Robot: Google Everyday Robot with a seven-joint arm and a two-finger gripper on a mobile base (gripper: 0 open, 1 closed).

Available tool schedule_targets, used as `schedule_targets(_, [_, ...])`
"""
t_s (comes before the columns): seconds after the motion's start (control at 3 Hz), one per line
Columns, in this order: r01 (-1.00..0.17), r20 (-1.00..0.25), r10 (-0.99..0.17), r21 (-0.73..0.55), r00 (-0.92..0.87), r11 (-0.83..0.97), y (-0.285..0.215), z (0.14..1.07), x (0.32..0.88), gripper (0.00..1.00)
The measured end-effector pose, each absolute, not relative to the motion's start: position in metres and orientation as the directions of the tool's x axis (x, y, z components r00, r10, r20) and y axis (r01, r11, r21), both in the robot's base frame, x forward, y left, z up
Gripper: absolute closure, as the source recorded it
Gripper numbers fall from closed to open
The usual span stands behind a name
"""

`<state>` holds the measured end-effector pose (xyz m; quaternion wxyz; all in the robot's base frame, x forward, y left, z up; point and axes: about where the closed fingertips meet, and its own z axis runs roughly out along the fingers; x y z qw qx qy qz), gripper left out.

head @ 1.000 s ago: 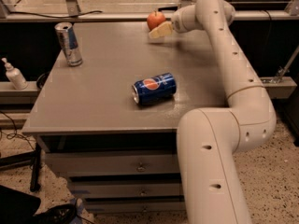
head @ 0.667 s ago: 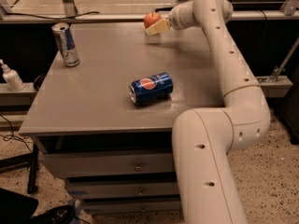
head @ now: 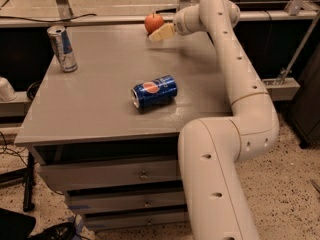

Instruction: Pick apple

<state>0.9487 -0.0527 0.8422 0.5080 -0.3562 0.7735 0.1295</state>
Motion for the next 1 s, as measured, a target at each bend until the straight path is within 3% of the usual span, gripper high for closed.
schedule_targets(1.0, [-0.704,-0.92,-0.387,-0.315,0.062,0.637,-0.108,0.95,0.907,0.0])
